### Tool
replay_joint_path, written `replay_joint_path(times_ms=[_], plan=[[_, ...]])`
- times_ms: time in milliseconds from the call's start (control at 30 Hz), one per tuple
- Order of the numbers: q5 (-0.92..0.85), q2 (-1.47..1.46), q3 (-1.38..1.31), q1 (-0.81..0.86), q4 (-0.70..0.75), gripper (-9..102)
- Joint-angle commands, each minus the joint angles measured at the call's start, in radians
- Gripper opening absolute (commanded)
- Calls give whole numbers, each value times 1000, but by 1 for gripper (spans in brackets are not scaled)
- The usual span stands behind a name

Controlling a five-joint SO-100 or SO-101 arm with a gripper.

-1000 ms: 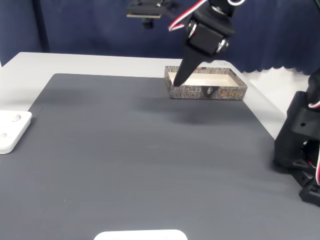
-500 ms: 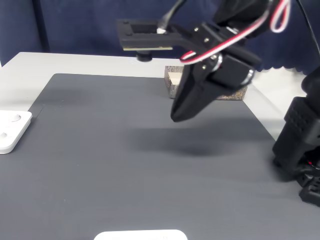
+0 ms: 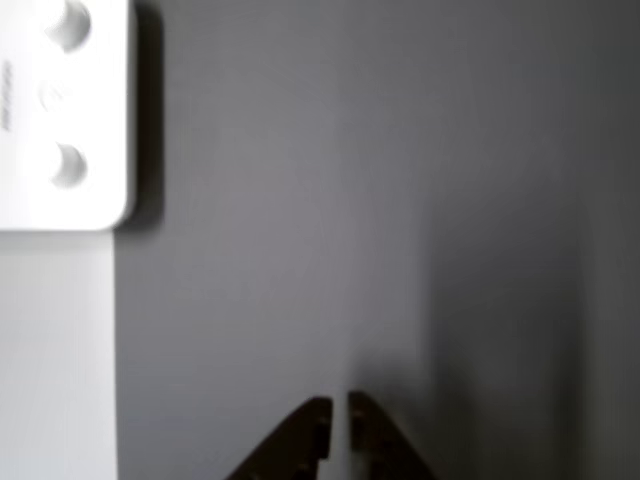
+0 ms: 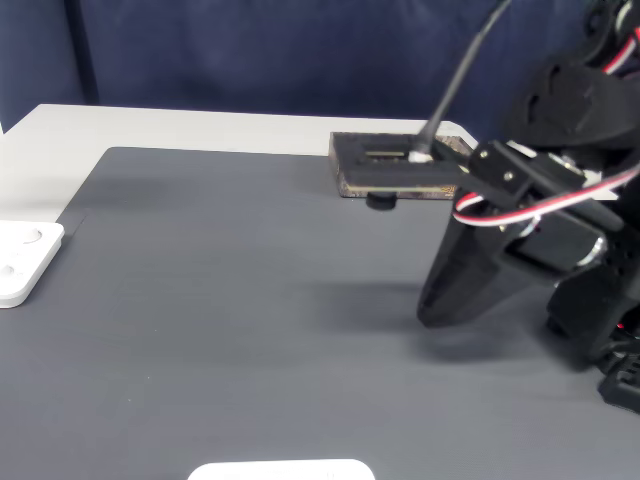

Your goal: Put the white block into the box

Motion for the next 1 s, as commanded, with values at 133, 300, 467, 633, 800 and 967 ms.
replay_joint_path(times_ms=[133,300,467,633,800,967], plan=[[43,190,107,41,-9,-2],[61,278,169,67,14,-2],[72,339,216,86,17,-2],[75,413,267,94,61,-2],[77,454,293,103,71,-2],[72,541,337,112,78,-2]])
